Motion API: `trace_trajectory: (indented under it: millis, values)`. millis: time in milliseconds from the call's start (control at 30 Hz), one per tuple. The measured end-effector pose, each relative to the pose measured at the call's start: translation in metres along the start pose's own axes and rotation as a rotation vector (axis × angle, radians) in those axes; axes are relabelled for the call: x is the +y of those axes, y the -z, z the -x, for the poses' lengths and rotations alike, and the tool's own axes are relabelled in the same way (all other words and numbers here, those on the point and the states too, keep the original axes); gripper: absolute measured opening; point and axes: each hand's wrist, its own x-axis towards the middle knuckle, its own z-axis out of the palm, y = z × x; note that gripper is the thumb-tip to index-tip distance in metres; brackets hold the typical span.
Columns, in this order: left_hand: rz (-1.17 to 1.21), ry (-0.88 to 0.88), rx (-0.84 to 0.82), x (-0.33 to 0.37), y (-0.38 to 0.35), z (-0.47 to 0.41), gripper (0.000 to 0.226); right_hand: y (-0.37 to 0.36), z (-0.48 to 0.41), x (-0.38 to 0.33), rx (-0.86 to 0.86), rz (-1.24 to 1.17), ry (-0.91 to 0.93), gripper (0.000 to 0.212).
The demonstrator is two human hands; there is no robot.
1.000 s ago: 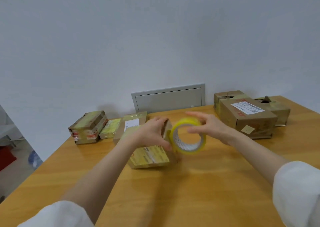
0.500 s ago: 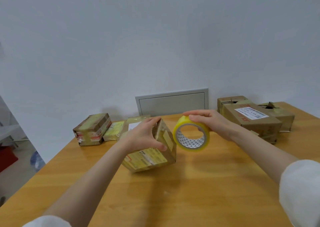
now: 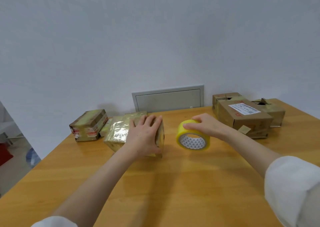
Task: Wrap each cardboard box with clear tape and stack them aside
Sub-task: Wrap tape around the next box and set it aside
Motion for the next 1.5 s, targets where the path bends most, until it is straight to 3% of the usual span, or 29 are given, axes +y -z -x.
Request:
trace_trajectory:
  millis: [67,200,433,600,700,767,833,1000,1167,1500]
  values:
    - [-0.023,0.009,0.030,-0.004,0.001,0.002,0.117,0.001,0.002,0.006,0.016,0.172,-0.035,0.042]
    - [-0.054,-0.006,0.050,0.000,0.000,0.001,0.117,-0.001,0.006,0.015,0.046,0.288,-0.108,0.059]
    - [-0.052,0.037,-0.024,0.010,-0.021,-0.002,0.111,-0.007,0.004,0.010,0.133,0.626,-0.101,0.055]
    - [0.023,0.039,-0.074,-0.001,-0.022,-0.010,0.114,-0.001,-0.005,0.009,0.109,0.413,-0.143,0.058]
    - [0.070,0.079,-0.092,-0.012,-0.024,-0.012,0.115,0.008,-0.004,0.009,-0.080,0.024,-0.177,0.048]
    - [0.106,0.090,-0.118,-0.019,-0.025,-0.012,0.115,0.009,-0.002,0.010,-0.171,-0.089,-0.199,0.041]
    - [0.100,0.066,-0.113,-0.022,-0.027,-0.011,0.116,0.007,-0.004,0.013,-0.144,-0.032,-0.174,0.037]
    - [0.085,0.011,-0.144,-0.023,-0.024,-0.012,0.116,0.005,-0.005,0.015,0.068,0.485,-0.173,0.036]
    - [0.149,-0.038,-0.226,-0.024,-0.020,-0.019,0.117,-0.001,-0.005,0.020,0.047,0.525,-0.214,0.046]
    - [0.147,-0.033,-0.335,-0.021,-0.027,-0.033,0.107,-0.013,-0.010,0.024,0.066,0.499,-0.242,0.042]
